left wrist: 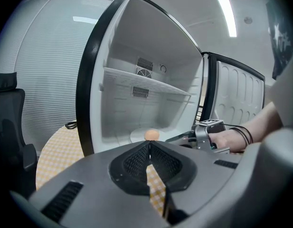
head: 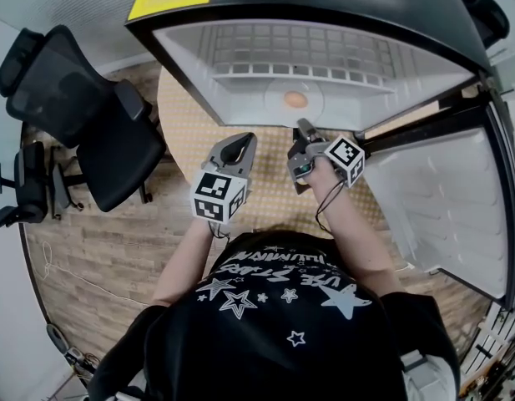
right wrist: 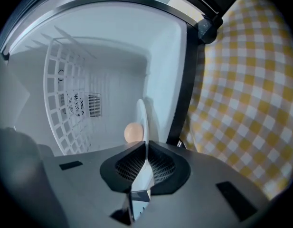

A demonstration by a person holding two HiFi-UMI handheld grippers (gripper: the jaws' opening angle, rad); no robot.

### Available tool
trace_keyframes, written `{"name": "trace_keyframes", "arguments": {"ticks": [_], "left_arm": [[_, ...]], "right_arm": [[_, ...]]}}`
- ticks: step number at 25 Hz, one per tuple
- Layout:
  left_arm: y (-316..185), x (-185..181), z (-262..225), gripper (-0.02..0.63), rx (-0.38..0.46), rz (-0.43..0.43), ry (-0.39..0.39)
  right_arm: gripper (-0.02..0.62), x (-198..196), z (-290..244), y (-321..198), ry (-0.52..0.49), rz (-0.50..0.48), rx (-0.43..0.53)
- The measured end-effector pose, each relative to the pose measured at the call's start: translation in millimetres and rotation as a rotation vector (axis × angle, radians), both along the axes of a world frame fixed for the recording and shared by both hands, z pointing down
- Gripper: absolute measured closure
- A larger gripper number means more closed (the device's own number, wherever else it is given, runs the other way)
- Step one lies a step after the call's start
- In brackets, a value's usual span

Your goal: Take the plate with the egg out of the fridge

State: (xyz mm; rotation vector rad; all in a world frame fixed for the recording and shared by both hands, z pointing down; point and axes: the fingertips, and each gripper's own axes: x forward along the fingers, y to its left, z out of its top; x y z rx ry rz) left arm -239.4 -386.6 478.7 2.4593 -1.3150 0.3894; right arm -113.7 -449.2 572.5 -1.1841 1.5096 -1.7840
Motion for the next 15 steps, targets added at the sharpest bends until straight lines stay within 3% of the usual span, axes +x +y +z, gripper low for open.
{"name": "trace_keyframes", "arguments": {"ticks": [15], "left_arm": [[40.7,-19.2,-19.8,0.597,0.048,-0.006,0.013]], "right_arm": [[0.56,-7.9,-52.6,40.6,-0.067,-0.042,0.172]]}}
